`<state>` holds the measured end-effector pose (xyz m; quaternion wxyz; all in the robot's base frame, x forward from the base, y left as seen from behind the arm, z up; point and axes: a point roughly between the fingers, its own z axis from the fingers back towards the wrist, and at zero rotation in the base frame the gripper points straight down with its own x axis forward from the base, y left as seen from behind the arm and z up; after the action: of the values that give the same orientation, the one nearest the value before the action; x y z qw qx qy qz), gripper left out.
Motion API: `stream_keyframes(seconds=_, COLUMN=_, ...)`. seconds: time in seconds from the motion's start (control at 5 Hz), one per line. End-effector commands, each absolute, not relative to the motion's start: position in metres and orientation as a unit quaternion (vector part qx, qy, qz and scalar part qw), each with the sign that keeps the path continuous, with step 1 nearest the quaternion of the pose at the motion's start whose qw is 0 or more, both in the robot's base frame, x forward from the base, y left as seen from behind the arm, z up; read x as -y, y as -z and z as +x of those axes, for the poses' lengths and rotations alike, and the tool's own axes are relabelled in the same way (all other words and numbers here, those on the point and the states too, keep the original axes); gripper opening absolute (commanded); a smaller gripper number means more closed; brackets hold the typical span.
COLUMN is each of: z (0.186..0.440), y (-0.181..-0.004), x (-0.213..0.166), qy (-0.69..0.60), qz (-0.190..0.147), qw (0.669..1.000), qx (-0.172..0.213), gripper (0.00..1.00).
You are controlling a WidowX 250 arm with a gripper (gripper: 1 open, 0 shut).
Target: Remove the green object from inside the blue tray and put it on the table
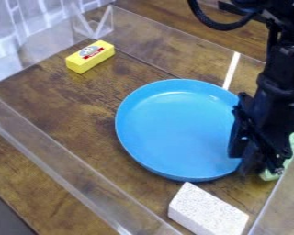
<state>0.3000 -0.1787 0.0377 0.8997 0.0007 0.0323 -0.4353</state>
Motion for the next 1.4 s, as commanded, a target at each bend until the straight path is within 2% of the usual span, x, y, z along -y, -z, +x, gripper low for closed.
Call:
stream_keyframes(seconds=0.0, z=0.307, y=-0.060, x=0.183, qy=0.442, qz=-0.006, qw=0.897, qx=-0.005, gripper=1.00)
stream_keyframes(seconds=0.4, z=0.332, y=-0.039, x=0.179, qy=0.442, qz=-0.007, qw=0.897, qx=-0.009, gripper=1.00)
stream_keyframes(seconds=0.6, z=0.335, y=-0.045, x=0.178, qy=0.443, qz=-0.006, qw=0.896, qx=-0.012, gripper=0.00)
stream_keyframes(seconds=0.8, z=0.337, y=-0.050, x=0.178, qy=0.443, qz=-0.007, qw=0.897, qx=-0.014, gripper=1.00)
stream_keyframes(seconds=1.0, z=0.341, y=-0.053, x=0.173, qy=0.434, qz=-0.010, qw=0.901, qx=-0.017, gripper=0.00)
stream_keyframes(seconds=1.2, z=0.345, y=-0.054, x=0.168, qy=0.426, qz=-0.012, qw=0.904, qx=-0.019, gripper=1.00)
